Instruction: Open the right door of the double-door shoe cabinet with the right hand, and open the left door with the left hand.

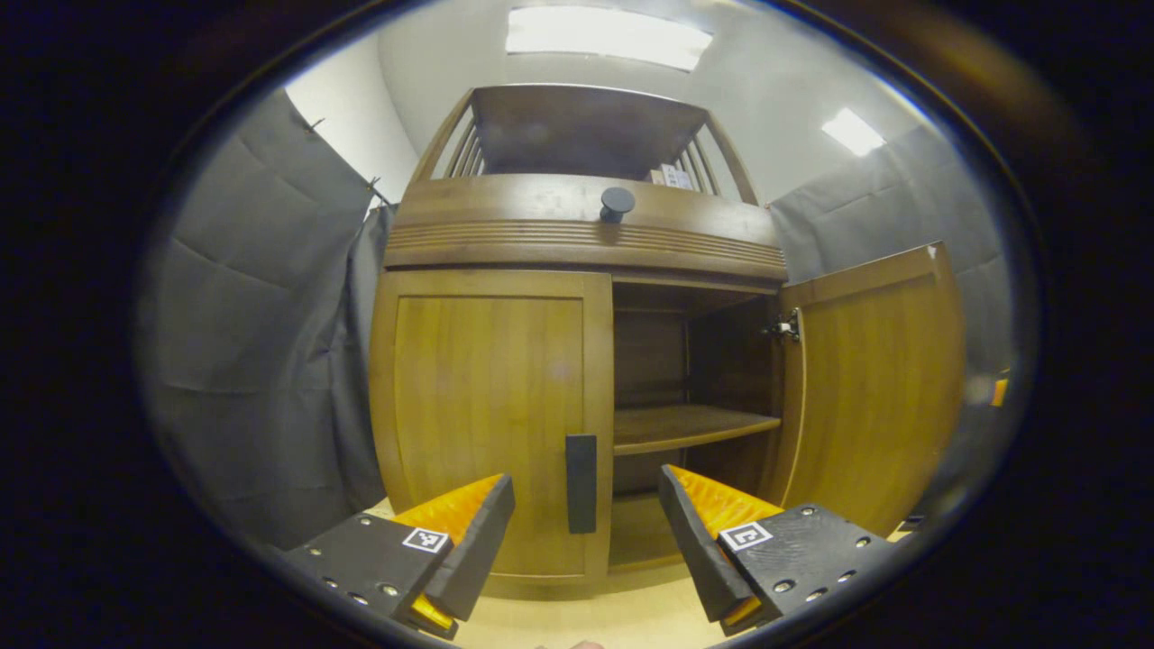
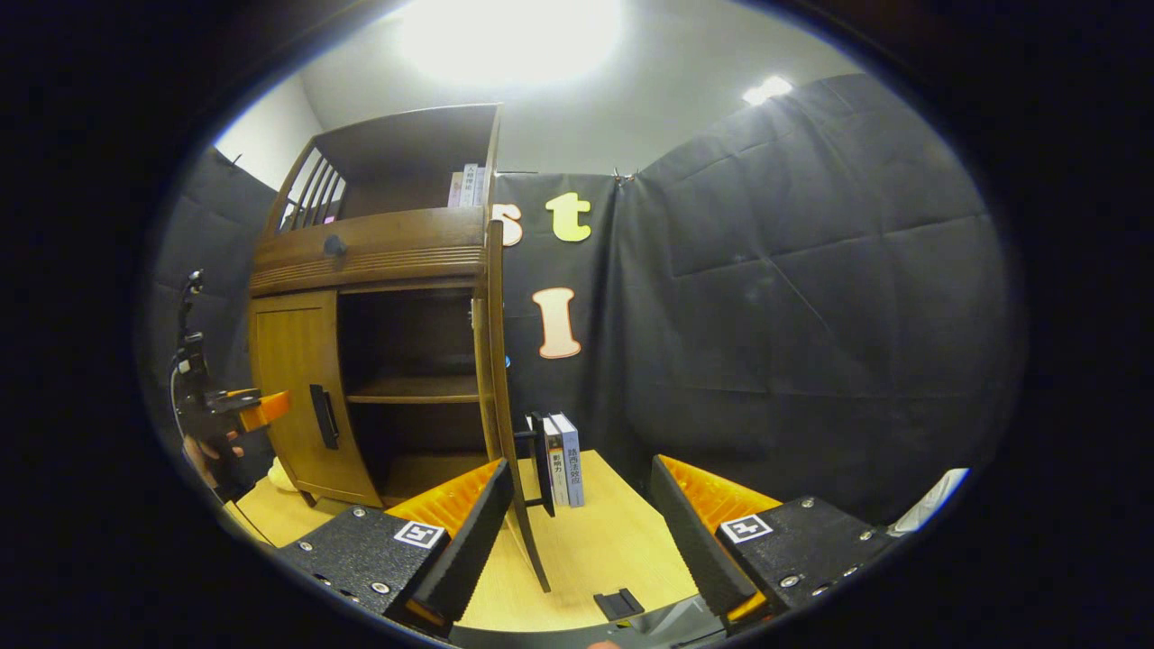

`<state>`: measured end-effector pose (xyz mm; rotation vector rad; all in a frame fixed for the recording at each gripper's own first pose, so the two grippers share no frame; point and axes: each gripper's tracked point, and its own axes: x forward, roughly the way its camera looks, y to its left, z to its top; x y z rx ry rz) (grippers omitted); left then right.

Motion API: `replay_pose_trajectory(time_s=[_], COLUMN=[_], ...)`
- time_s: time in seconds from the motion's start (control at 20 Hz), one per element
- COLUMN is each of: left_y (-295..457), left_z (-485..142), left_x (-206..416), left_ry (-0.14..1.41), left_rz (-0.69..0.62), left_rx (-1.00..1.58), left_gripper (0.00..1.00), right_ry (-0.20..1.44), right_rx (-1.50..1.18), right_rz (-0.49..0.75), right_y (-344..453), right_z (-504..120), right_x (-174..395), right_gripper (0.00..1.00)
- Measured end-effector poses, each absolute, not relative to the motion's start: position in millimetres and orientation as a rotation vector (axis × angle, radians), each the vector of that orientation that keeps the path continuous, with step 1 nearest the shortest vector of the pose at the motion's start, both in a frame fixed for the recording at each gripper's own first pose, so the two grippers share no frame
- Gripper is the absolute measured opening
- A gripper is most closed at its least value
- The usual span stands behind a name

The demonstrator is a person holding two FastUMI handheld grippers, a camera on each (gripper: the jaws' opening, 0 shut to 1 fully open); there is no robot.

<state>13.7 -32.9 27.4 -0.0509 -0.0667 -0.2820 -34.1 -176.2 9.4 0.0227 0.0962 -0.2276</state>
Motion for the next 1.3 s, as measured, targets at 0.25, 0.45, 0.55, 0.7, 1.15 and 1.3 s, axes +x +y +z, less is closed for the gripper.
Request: replay_pose_trajectory(time_s=[0.25,0.45,0.55,0.7,1.15,1.3], left_y=[-33,-32,-32,-34,-39,-48], left_z=[26,23,20,15,4,5], left_x=[13,11,11,12,12,6], left_ry=[-0.052,-0.019,0.009,0.053,0.144,0.151], left_rz=[-0.279,-0.266,-0.267,-0.262,-0.236,-0.269], left_rx=[-0.046,-0.023,-0.029,-0.041,-0.058,-0.057], left_gripper=[0.92,0.92,0.92,0.93,0.67,0.31], right_ry=[0.151,0.166,0.17,0.178,0.21,0.212], right_rx=[0.022,0.082,0.077,0.066,0.088,0.085], right_rz=[-0.226,-0.217,-0.215,-0.211,-0.215,-0.201], right_y=[-166,-153,-150,-148,-151,-148], right_z=[-14,-20,-22,-24,-32,-32], right_x=[-50,-52,-53,-53,-58,-58], right_gripper=[0.91,0.95,0.95,0.95,0.95,0.95])
